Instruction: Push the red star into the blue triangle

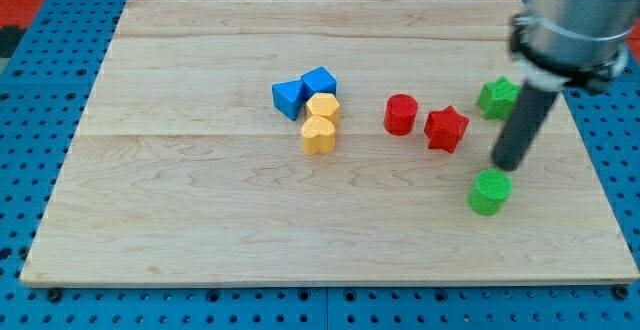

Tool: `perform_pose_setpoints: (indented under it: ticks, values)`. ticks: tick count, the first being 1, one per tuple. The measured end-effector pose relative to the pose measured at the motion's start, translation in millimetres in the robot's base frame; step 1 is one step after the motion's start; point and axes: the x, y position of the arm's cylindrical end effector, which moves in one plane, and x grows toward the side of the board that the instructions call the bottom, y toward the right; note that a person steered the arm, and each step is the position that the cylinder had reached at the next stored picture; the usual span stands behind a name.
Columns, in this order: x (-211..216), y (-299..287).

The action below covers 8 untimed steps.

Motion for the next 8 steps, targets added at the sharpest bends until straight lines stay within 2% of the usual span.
perform_pose_setpoints:
  ticks: [1,2,3,4,5,7,8]
  values:
    - [-54,87]
    - [-99,64]
    - [-90,-26]
    - [-84,-92]
    - [-101,-99]
    - [-12,-114]
    - [19,-83]
